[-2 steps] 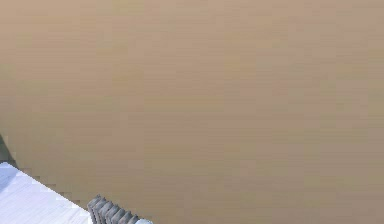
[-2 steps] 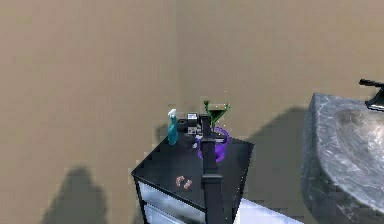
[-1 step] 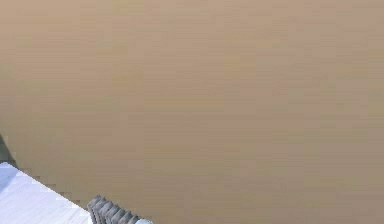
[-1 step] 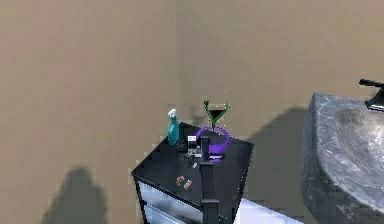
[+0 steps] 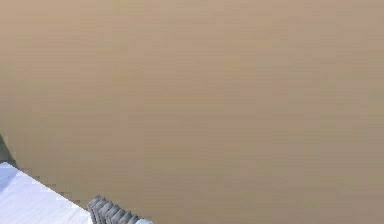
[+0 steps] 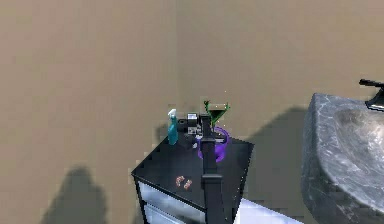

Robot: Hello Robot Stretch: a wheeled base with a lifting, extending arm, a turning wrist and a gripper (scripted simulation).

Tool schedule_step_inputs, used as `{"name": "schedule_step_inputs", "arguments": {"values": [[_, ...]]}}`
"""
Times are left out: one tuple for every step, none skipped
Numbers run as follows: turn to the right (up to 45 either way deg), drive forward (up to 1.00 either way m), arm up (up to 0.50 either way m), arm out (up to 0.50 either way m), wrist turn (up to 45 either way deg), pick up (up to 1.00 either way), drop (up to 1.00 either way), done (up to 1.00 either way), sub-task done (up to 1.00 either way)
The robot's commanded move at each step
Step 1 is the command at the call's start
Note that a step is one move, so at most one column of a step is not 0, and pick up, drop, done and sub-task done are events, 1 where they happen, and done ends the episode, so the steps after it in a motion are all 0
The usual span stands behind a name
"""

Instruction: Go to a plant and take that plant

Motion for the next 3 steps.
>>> {"name": "schedule_step_inputs", "arguments": {"values": [[0.0,0.0,0.26,0.0,0.0,0.0,0.0,0.0,0.0],[0.0,0.0,0.0,0.0,-45.0,0.0,0.0,0.0,0.0],[0.0,0.0,0.0,0.0,-45.0,0.0,0.0,0.0,0.0]]}}
